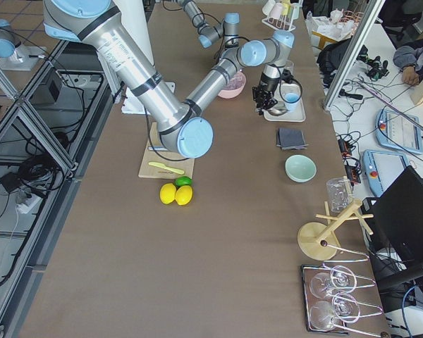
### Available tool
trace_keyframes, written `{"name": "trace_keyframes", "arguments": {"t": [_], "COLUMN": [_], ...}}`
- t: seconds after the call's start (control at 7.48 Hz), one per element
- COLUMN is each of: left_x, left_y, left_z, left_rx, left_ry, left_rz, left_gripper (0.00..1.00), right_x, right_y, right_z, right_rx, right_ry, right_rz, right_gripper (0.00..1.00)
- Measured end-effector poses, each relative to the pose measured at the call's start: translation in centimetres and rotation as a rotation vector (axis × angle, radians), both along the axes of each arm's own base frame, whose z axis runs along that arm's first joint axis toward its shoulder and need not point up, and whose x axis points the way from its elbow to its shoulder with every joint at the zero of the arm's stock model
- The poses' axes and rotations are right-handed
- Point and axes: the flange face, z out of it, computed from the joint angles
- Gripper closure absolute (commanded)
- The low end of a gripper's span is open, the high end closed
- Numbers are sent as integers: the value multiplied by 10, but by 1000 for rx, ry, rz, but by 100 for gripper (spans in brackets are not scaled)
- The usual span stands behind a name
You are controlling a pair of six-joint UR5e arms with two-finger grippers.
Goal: Put ice in cup with scoop
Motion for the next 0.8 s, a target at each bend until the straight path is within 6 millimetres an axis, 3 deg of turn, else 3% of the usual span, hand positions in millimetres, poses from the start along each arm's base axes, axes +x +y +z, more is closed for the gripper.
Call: {"name": "trace_keyframes", "arguments": {"t": [0.4, 0.53, 0.8], "left_x": [-25, -38, -79], "left_y": [3, 4, -15], "left_z": [7, 8, 11], "left_rx": [-19, -31, -128], "left_ry": [11, 14, -13], "left_rz": [36, 48, 83], "left_gripper": [1, 1, 1], "right_x": [78, 101, 138], "right_y": [73, 98, 142], "right_z": [103, 136, 207], "right_rx": [-220, -276, -333], "right_ry": [-12, -7, -26], "right_rz": [262, 338, 467], "right_gripper": [100, 100, 100]}}
